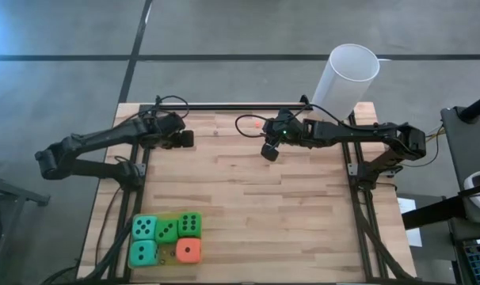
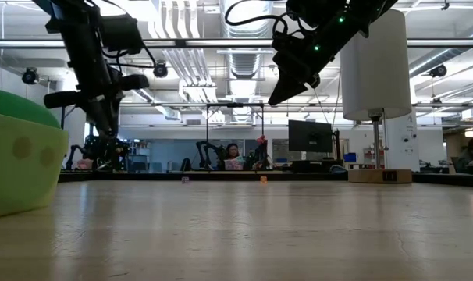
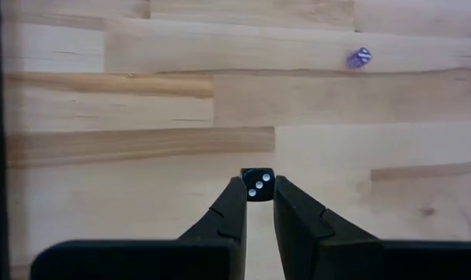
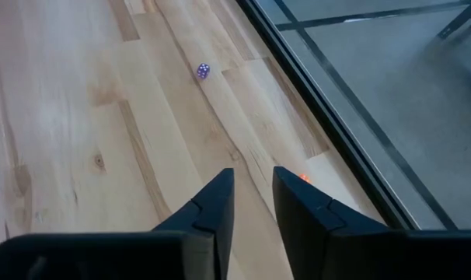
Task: Pick & Place Dice
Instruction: Put the black dice into the yellow bin
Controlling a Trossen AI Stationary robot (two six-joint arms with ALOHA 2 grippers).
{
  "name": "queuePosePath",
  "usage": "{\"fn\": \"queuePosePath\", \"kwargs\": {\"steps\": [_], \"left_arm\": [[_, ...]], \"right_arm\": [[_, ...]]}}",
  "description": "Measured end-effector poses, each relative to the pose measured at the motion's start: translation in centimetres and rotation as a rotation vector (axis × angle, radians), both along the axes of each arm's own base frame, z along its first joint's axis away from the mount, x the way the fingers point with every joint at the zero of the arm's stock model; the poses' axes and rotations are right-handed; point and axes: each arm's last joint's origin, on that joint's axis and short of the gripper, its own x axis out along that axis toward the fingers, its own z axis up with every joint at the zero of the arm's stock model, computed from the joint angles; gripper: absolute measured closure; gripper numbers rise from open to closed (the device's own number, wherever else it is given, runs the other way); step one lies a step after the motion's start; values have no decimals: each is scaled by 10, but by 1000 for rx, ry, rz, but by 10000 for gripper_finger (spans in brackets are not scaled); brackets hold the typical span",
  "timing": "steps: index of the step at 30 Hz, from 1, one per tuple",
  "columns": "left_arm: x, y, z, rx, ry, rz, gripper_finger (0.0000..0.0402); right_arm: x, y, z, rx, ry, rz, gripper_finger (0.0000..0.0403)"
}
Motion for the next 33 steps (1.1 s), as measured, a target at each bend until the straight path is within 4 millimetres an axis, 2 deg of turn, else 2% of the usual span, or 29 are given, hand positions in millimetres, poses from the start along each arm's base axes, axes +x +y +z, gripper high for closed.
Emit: {"fn": "queuePosePath", "kwargs": {"steps": [16,27,33], "left_arm": [[-3,-2,-1,-35,13,51,358],[-4,-2,-1,-40,24,50,359],[-4,-2,-1,-40,25,47,359]], "right_arm": [[-1,3,-4,-34,55,69,332],[-4,20,-19,197,50,501,324],[-3,23,-18,220,32,602,315]]}}
